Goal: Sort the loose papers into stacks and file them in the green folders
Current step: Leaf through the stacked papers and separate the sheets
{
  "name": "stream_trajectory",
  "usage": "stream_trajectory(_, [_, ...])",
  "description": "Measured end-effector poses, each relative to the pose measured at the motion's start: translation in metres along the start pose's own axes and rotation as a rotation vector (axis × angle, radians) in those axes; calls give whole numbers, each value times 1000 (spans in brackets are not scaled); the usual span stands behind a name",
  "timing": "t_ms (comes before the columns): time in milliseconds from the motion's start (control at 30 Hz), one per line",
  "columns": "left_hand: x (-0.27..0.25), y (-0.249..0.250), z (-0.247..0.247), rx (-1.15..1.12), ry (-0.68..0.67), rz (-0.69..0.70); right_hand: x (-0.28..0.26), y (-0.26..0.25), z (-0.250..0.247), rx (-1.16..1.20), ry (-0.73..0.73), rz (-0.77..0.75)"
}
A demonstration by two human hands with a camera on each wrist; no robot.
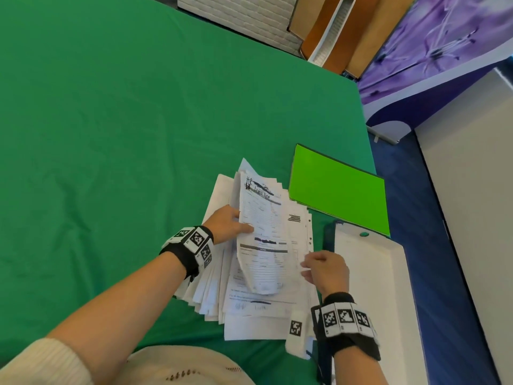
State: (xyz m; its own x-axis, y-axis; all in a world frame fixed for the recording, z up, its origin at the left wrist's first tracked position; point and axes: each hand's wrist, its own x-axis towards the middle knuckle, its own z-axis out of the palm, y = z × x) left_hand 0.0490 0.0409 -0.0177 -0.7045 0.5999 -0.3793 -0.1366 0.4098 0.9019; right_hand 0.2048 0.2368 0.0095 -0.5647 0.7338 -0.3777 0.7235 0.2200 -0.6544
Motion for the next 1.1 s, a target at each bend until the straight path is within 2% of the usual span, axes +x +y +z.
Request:
stream_trajectory(67, [-3,0,2,9,-11,16,7,16,1,-82,54,-6])
stream_trajectory(100, [-2,-1,2,7,-18,13,10,22,2,-158,30,10])
stream_trajectory(167, [1,-4,2,34,-46,-10,13,33,8,-273,-97,75])
stream_trajectory(233, [0,-3,2,108,-51,-54,16,40,16,-287,-209,129])
stream_trajectory(400, [-4,5,13,550,20,-193,14,50,21,-382,-280,111])
stream_trajectory(467, [-6,8,20,595,53,-198,15,49,17,-380,-288,91])
stream_trajectory(567, [-7,7,29,479,144,-161,17,45,4,-439,-144,23])
stream_trajectory(667, [-11,3,31,227,374,-113,19,41,-12,-578,56,-61])
stream_trajectory(733, [-15,0,29,67,500,-133,22,41,-19,-655,85,-97])
stream_trajectory(800, [-16,-3,24,-106,563,-217,24,40,-19,-717,46,-94])
stream_trajectory(867, [-16,-7,18,-184,538,-305,23,38,-12,-766,23,-59])
stream_trajectory(967, [-15,-14,14,-197,350,-338,16,27,8,-714,106,-120])
stream_trajectory(1033, [-16,-15,13,-207,302,-329,8,15,31,-637,10,-233])
stream_trajectory(1100, [-15,-16,12,-227,292,-333,-2,1,60,-497,-168,-267])
